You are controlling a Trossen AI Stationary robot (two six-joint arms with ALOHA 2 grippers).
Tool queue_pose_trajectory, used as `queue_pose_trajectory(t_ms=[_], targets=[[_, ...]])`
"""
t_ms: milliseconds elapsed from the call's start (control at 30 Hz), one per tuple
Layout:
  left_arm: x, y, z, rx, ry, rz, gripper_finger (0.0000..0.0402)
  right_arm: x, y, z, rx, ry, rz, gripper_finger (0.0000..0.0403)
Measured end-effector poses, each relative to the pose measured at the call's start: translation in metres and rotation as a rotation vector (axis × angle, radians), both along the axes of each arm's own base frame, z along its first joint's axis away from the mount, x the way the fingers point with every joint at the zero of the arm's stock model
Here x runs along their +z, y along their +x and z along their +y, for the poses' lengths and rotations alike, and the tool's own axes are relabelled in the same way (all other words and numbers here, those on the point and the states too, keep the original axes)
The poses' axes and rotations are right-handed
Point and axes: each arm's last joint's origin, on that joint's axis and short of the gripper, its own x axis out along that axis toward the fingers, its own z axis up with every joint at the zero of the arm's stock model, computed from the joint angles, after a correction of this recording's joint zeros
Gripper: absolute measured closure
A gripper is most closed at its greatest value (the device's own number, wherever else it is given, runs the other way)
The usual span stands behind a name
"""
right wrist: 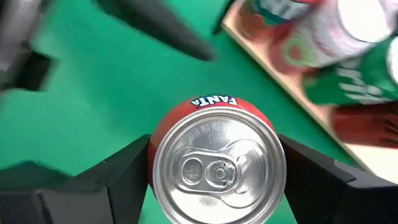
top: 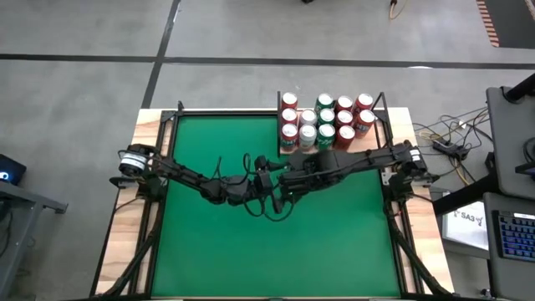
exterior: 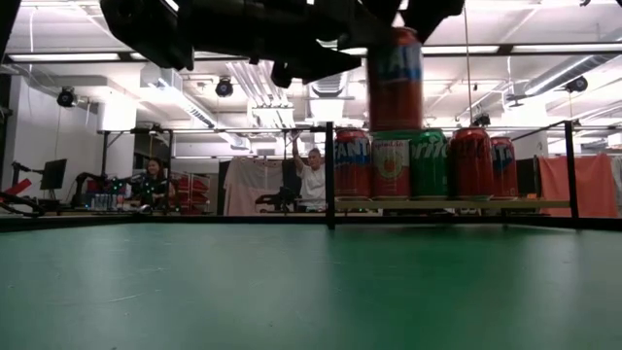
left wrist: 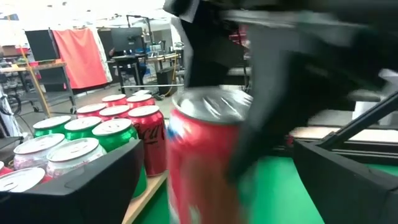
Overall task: Place canned beverage on shelf
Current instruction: Put the red soda can on the shelf aligned with the other red soda cans
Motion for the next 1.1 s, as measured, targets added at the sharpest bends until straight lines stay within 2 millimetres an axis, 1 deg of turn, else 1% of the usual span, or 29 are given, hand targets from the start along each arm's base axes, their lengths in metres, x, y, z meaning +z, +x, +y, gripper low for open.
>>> queue_pose_trajectory(t_ms=[133,267,400,533,700,833,933,1100], targets=[[0.0,-0.001,-0.002,-0.005,0.014,0.01,0.0009,0.012,-0.015,-0.011,-0.02,0.006,0.022,0.0118],[0.004,-0.002,-0.003,-0.003,0.044,0.019,0.0014,0.03,-0.03,-0.023,-0.019,0.043,-0.021,0.0118],[0.017,-0.008,-0.001,0.01,0.091,0.028,0.0017,0.047,-0.051,-0.037,-0.026,0.065,-0.068,0.0118],[0.035,-0.016,0.0,0.023,0.155,0.036,0.0018,0.058,-0.076,-0.056,-0.071,0.051,-0.099,0.0118],[0.062,-0.03,0.006,0.05,0.249,0.034,0.0018,0.063,-0.108,-0.082,-0.145,0.04,-0.119,0.0118],[0.078,-0.041,0.011,0.101,0.298,0.038,0.0018,0.066,-0.139,-0.099,-0.211,0.025,-0.136,0.0118],[0.087,-0.047,0.014,0.112,0.325,0.03,0.0018,0.065,-0.156,-0.106,-0.236,0.012,-0.131,0.0118],[0.097,-0.053,0.017,0.13,0.36,0.022,0.0018,0.056,-0.177,-0.114,-0.25,-0.001,-0.093,0.0118]])
